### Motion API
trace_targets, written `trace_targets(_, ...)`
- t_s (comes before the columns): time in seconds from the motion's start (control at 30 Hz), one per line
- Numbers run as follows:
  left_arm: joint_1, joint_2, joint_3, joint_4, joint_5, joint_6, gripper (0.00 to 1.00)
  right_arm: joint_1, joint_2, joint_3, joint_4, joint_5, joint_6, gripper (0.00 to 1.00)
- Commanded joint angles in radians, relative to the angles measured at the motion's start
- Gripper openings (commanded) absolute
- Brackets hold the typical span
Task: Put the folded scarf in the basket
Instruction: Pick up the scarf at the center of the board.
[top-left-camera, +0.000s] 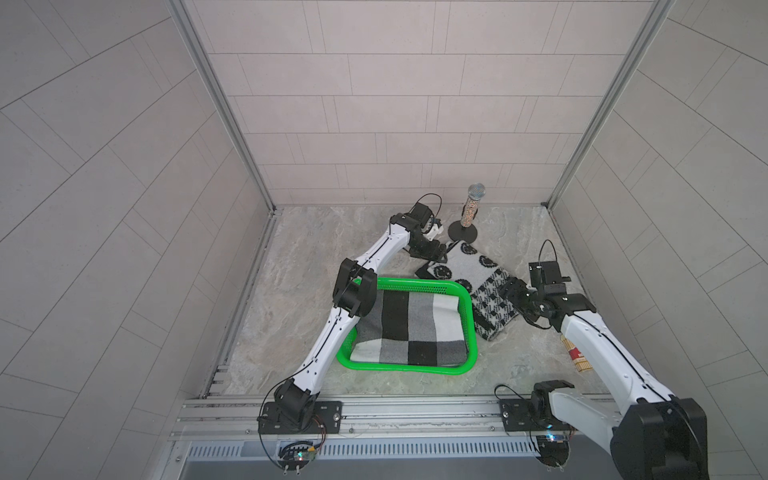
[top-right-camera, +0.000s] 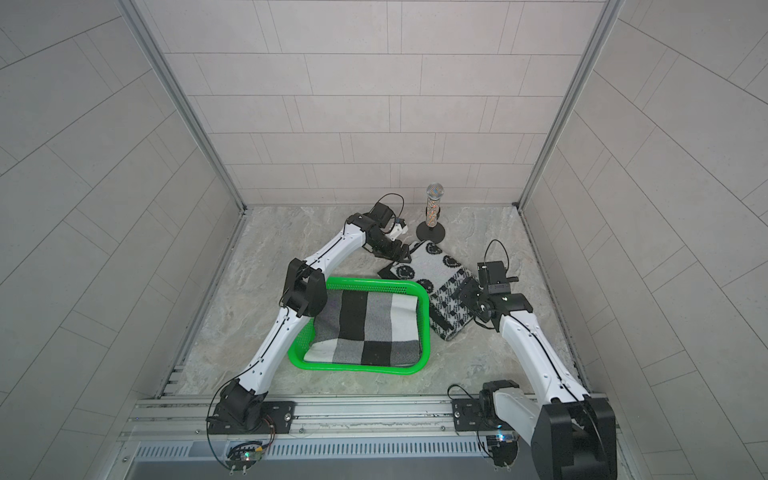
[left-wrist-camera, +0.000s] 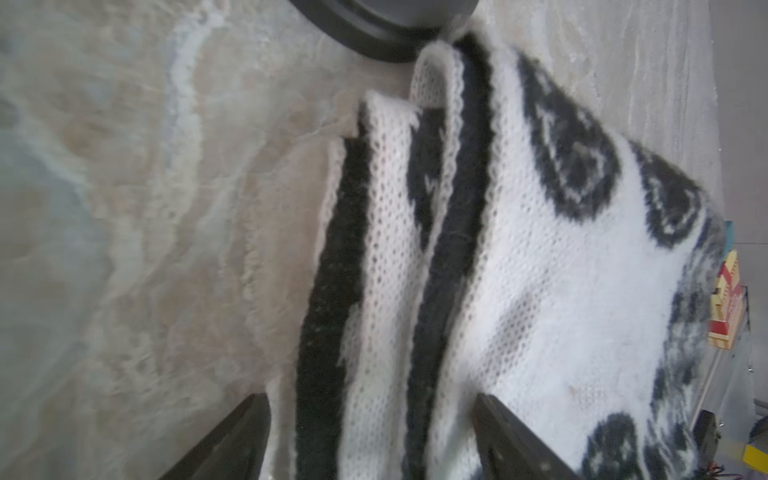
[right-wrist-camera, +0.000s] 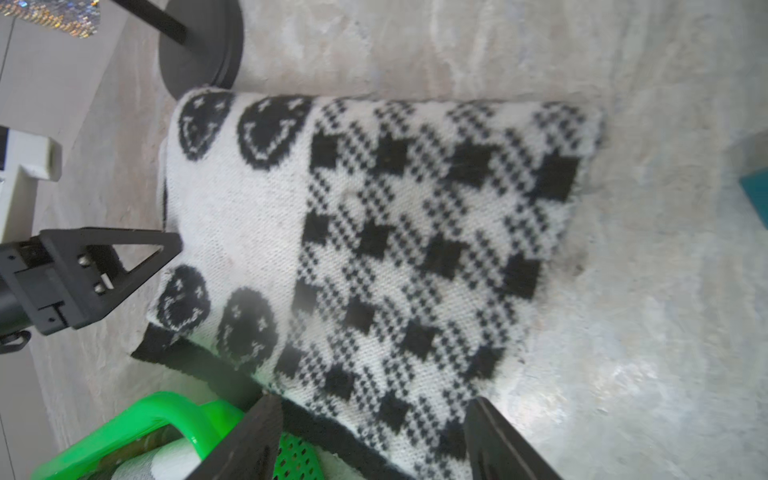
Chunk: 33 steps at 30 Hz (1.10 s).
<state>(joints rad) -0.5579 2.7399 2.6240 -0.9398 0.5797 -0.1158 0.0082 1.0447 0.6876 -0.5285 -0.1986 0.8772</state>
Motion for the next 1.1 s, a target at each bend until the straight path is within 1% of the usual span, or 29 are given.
trace_targets(0.0, -0.024, 0.049, 0.027, -0.03, 0.008, -0.008, 0.79, -0.056, 0.015, -0.051, -0.011, -0.023, 0.026, 0.75)
trace_targets(0.07, -0.031, 0.055, 0.027, -0.03, 0.002, -0.015, 0.74, -0.088, 0.04, -0.059, 0.018, -0.06, 0.028, 0.75)
trace_targets(0.1, -0.033, 0.057, 0.028, -0.03, 0.001, -0.018, 0.7, -0.099, 0.053, -0.087, 0.026, -0.069, 0.028, 0.75)
trace_targets(0.2, -0.037, 0.055, 0.028, -0.024, -0.004, -0.034, 0.57, -0.117, 0.098, -0.103, 0.054, -0.103, 0.016, 0.75)
trace_targets(0.33, -0.039, 0.052, 0.028, -0.008, 0.0, -0.077, 0.35, -0.123, 0.16, -0.138, 0.139, -0.127, 0.015, 0.75)
trace_targets(0.4, -0.039, 0.05, 0.028, -0.001, 0.001, -0.102, 0.34, -0.138, 0.203, -0.155, 0.199, -0.179, 0.006, 0.75)
trace_targets(0.53, -0.045, 0.043, 0.028, 0.016, 0.021, -0.131, 0.33, -0.14, 0.253, -0.186, 0.289, -0.22, 0.016, 0.73)
trace_targets(0.67, -0.05, 0.037, 0.028, 0.028, 0.029, -0.163, 0.3, -0.14, 0.295, -0.207, 0.34, -0.266, 0.041, 0.65)
trace_targets(0.77, -0.051, 0.041, 0.028, 0.038, 0.035, -0.187, 0.3, -0.14, 0.308, -0.217, 0.355, -0.274, 0.054, 0.61)
trace_targets(0.87, -0.058, 0.044, 0.028, 0.044, 0.039, -0.197, 0.32, -0.14, 0.311, -0.219, 0.357, -0.275, 0.058, 0.58)
trace_targets(0.9, -0.059, 0.044, 0.028, 0.044, 0.04, -0.199, 0.32, -0.14, 0.31, -0.219, 0.358, -0.275, 0.061, 0.55)
trace_targets(1.03, -0.067, 0.046, 0.028, 0.05, 0.045, -0.21, 0.33, -0.14, 0.311, -0.215, 0.361, -0.268, 0.061, 0.35)
trace_targets(1.07, -0.069, 0.046, 0.028, 0.052, 0.046, -0.214, 0.32, -0.14, 0.314, -0.211, 0.361, -0.266, 0.057, 0.32)
